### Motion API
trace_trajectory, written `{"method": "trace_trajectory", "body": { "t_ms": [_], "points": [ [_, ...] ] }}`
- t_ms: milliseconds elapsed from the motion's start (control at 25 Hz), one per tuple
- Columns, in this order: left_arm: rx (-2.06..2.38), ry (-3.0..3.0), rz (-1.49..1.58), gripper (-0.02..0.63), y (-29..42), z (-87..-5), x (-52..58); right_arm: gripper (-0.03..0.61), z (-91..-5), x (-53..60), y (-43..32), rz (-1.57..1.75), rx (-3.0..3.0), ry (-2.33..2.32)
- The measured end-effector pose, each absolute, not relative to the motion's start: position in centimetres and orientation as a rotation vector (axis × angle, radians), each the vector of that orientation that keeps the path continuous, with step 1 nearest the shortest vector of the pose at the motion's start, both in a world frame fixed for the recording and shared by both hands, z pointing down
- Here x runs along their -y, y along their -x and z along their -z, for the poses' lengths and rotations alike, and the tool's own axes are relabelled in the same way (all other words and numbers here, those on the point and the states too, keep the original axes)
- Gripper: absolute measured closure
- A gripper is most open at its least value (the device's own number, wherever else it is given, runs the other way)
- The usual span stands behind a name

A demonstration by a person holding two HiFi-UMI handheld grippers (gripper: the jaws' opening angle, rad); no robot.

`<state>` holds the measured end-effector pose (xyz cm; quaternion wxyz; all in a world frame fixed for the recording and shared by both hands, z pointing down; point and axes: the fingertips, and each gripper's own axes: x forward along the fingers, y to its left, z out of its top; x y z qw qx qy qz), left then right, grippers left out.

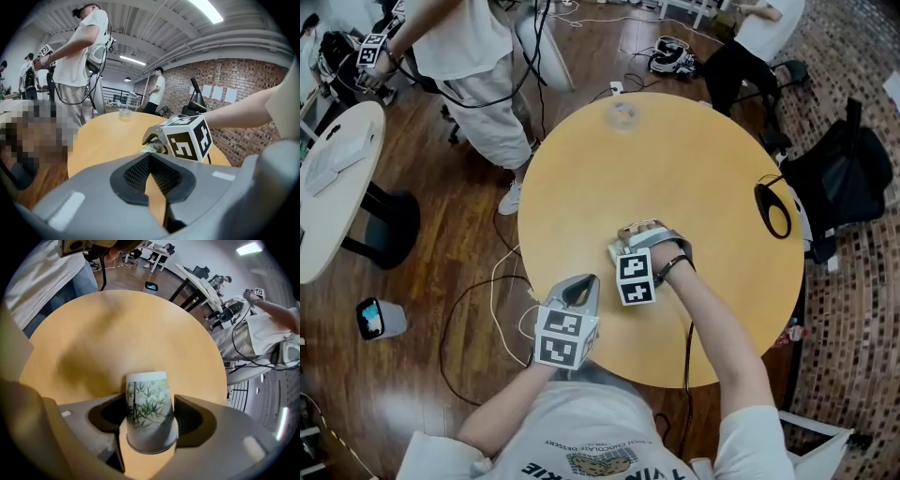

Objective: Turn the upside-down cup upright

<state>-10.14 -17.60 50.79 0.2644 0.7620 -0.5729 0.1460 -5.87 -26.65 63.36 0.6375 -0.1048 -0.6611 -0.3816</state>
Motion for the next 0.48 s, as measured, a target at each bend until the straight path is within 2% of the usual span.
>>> {"method": "trace_trajectory", "body": {
  "t_ms": [240, 480],
  "points": [
    [1.538, -2.078, -0.391, 0.611, 10.1, -50.5, 17.7, 0.273, -62.2, 26.6, 6.5, 0.799, 1.629, 0.112],
    [1.475, -2.127, -0.405, 0.612, 8.6, -50.5, 18.0, 0.273, -58.6, 25.9, 6.2, 0.458, 1.964, -0.233]
  ]
}}
